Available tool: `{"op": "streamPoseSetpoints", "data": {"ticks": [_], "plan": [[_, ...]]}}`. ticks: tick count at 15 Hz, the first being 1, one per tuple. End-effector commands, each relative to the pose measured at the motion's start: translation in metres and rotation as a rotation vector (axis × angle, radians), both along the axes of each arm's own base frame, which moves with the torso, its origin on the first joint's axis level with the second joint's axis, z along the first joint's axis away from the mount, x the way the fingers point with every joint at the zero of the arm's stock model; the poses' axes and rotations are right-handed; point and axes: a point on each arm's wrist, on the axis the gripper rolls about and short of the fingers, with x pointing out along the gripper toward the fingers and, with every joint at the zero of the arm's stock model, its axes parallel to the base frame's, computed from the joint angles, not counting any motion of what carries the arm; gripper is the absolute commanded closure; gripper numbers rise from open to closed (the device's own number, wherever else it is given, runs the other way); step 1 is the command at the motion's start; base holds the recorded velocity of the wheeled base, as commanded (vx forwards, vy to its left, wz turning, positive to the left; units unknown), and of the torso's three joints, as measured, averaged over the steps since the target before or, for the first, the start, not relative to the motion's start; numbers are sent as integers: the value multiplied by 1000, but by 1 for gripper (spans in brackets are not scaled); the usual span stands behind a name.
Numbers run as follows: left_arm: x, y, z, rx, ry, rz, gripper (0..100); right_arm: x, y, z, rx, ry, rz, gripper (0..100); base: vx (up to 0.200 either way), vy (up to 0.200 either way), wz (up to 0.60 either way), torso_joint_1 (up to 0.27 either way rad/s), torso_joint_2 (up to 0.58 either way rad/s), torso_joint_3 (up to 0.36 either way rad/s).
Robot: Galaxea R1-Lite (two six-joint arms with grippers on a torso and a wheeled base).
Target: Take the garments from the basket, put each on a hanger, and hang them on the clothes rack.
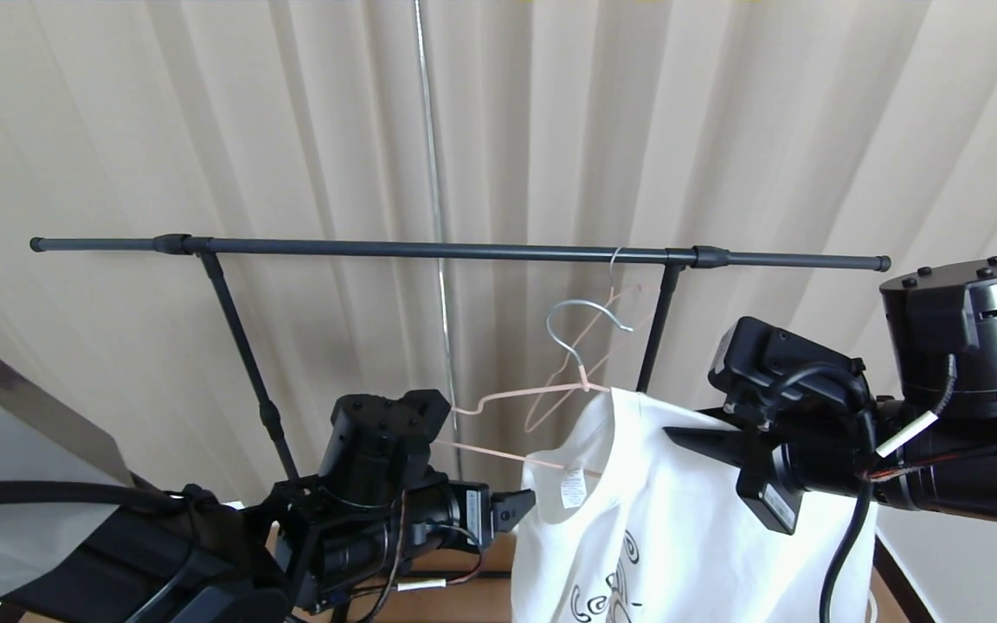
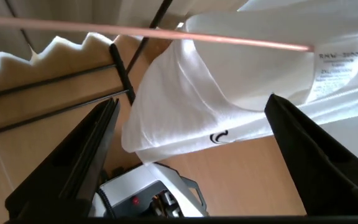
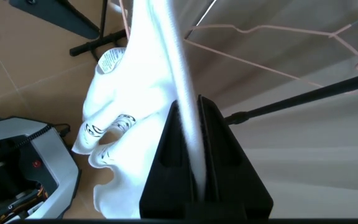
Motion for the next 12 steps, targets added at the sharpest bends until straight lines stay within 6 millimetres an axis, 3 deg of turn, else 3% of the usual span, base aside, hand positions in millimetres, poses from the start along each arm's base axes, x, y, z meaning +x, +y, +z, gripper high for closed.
{"op": "streamPoseSetpoints", "data": {"ticks": [1,7,12], "plan": [[11,-11,-16,29,14,19,0,-6,-1,4,10,-15,11,100,0,0,0,0,0,0],[17,-43,-26,65,-34,38,0,-13,5,5,13,-18,48,100,0,0,0,0,0,0],[16,-46,-31,79,-35,25,0,-12,5,6,15,-20,46,100,0,0,0,0,0,0]]}}
